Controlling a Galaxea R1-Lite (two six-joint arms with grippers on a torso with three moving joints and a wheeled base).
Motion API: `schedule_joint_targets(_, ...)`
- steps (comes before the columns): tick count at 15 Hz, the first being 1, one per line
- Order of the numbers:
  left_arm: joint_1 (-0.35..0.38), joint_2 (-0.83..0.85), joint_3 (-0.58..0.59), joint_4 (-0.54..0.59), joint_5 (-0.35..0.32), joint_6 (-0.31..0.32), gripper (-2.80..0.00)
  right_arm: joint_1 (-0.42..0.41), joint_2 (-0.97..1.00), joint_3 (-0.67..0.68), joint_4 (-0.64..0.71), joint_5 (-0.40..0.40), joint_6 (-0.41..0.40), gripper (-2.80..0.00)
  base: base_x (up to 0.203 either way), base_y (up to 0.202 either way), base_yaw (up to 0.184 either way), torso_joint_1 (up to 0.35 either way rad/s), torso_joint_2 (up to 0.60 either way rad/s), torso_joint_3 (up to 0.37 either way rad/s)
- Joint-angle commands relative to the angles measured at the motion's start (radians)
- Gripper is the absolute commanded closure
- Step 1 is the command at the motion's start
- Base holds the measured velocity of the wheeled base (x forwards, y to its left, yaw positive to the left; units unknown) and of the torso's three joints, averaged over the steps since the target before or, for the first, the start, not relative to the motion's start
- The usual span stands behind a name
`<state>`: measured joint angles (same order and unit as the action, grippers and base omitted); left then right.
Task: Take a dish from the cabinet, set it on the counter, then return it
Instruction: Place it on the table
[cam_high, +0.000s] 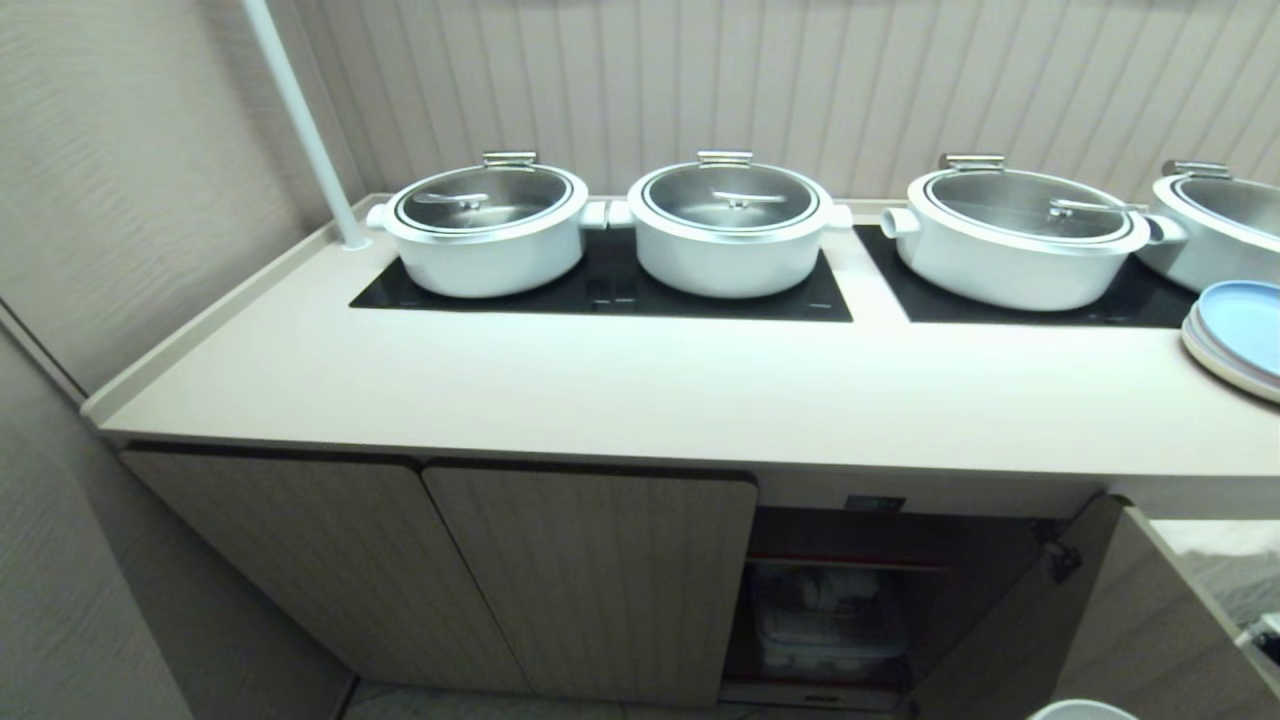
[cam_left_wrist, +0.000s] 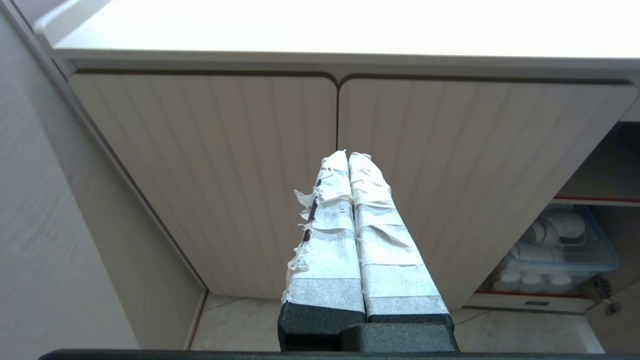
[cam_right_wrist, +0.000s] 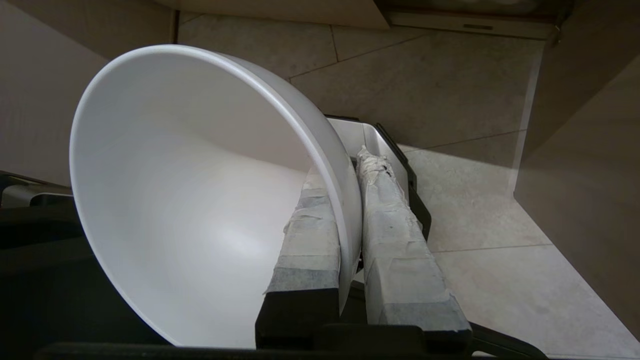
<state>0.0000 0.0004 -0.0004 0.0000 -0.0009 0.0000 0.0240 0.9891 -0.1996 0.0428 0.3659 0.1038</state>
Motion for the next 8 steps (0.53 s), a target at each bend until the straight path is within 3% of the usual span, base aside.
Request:
schedule_joint_targets(1, 0.0, 0.0, 0.0, 0.0, 0.001, 0.0, 0.0, 0.001, 0.002, 0.002, 0.0, 0.002, 0.0, 0.0, 0.0, 0.0, 0.0, 0.159, -0.33, -0.164)
schedule_joint_targets(8, 0.0, 0.0, 0.0, 0.0, -0.001, 0.0, 0.0, -0.001, -0.001, 0.002, 0.0, 0.002, 0.0, 0.0, 0.0, 0.0, 0.0, 0.157, -0.33, -0.167)
